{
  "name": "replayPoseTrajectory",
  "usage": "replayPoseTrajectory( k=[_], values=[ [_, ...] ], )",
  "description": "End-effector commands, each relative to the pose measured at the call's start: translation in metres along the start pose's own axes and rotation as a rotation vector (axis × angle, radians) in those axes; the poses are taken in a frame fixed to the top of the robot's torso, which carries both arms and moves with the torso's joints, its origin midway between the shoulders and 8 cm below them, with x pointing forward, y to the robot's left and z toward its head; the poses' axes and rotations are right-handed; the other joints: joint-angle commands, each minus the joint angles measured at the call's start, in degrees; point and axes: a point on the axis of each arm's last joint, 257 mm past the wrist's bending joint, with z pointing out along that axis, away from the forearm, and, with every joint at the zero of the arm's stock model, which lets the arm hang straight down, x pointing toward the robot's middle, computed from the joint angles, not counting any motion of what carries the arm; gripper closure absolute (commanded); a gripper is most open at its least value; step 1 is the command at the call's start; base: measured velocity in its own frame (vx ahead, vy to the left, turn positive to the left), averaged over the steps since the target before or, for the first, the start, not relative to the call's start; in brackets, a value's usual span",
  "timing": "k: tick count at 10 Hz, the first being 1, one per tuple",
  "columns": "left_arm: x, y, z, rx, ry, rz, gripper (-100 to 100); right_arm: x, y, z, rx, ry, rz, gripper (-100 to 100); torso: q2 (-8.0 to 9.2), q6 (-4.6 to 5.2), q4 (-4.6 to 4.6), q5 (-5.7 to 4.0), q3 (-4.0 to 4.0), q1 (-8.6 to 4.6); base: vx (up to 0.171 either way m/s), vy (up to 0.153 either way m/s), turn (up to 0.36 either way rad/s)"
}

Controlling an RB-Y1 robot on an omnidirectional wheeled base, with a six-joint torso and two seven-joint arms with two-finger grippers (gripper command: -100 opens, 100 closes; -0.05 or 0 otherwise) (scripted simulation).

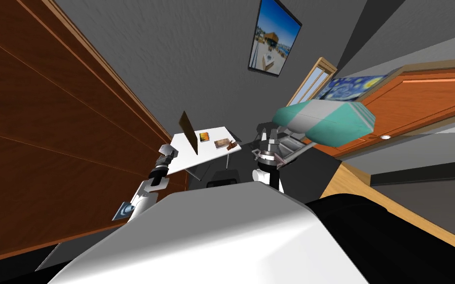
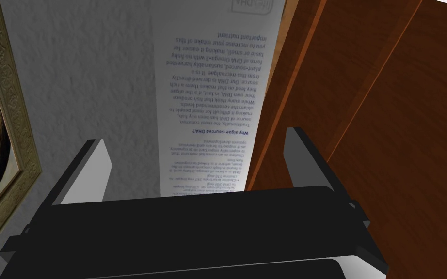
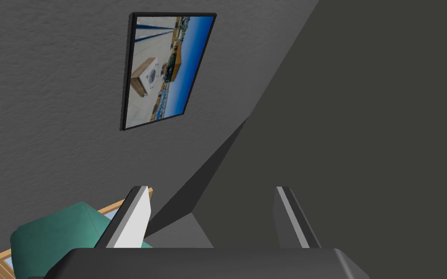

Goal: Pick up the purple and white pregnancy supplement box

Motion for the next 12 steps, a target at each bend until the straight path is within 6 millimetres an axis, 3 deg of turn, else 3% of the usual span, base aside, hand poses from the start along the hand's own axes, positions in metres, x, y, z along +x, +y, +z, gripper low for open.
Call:
replayPoseTrajectory(
  k=[1, 2, 3, 4, 5, 6, 7, 8, 10, 11, 12],
  values=[
    [-0.012, 0.015, 0.006, -0.005, -0.018, 0.010, -100, 0.000, 0.000, 0.000, 0.000, 0.000, 0.000, 0, 0.00, 0.00, 0.00, 0.00, 0.00, 0.00, -0.024, -0.047, -0.121],
    [0.001, 0.023, 0.002, -0.021, 0.007, 0.004, -100, 0.000, 0.000, 0.000, 0.000, 0.000, 0.000, 0, 0.03, 0.03, 0.01, -0.02, 0.02, -0.07, -0.018, -0.046, -0.058],
    [-0.021, 0.032, 0.011, -0.015, -0.029, 0.015, -100, 0.000, 0.000, 0.000, 0.000, 0.000, 0.000, 0, 0.02, 0.00, 0.01, -0.02, 0.01, -0.07, -0.011, -0.070, -0.095],
    [-0.004, 0.042, 0.006, -0.038, 0.006, 0.006, -100, 0.000, 0.000, 0.000, 0.000, 0.000, 0.000, 0, -0.01, 0.03, 0.01, -0.04, 0.00, -0.15, -0.014, -0.058, -0.048],
    [-0.004, 0.042, 0.006, -0.038, 0.006, 0.006, -100, 0.000, 0.000, 0.000, 0.000, 0.000, 0.000, 0, 0.01, 0.00, 0.00, -0.03, 0.00, -0.13, -0.012, -0.023, 0.009],
    [-0.021, 0.054, 0.013, -0.039, -0.022, 0.011, -100, 0.000, 0.000, 0.000, 0.000, 0.000, 0.000, 0, 0.00, 0.00, 0.00, -0.01, 0.00, -0.02, -0.016, -0.049, -0.112],
    [-0.010, 0.061, 0.009, -0.054, 0.000, 0.005, -100, 0.000, 0.000, 0.000, 0.000, 0.000, 0.000, 0, 0.01, 0.03, 0.01, -0.02, 0.01, -0.07, -0.018, -0.044, -0.058],
    [-0.026, 0.073, 0.015, -0.058, -0.024, 0.006, -100, 0.000, 0.000, 0.000, 0.000, 0.000, 0.000, 0, 0.02, 0.00, 0.00, -0.01, 0.01, -0.06, -0.019, -0.061, -0.103],
    [-0.017, 0.079, 0.011, -0.070, -0.006, 0.000, -100, 0.000, 0.000, 0.000, 0.000, 0.000, 0.000, 0, 0.03, -0.01, 0.01, -0.02, 0.02, -0.09, -0.014, -0.035, -0.021],
    [-0.038, 0.088, 0.018, -0.068, -0.040, 0.003, -100, 0.000, 0.000, 0.000, 0.000, 0.000, 0.000, 0, 0.02, -0.01, 0.01, 0.00, 0.01, 0.00, -0.023, -0.043, -0.105],
    [-0.025, 0.096, 0.013, -0.087, -0.014, -0.007, -100, 0.000, 0.000, 0.000, 0.000, 0.000, 0.000, 0, 0.03, 0.03, 0.01, -0.02, 0.02, -0.05, -0.013, -0.043, -0.068]
  ],
)
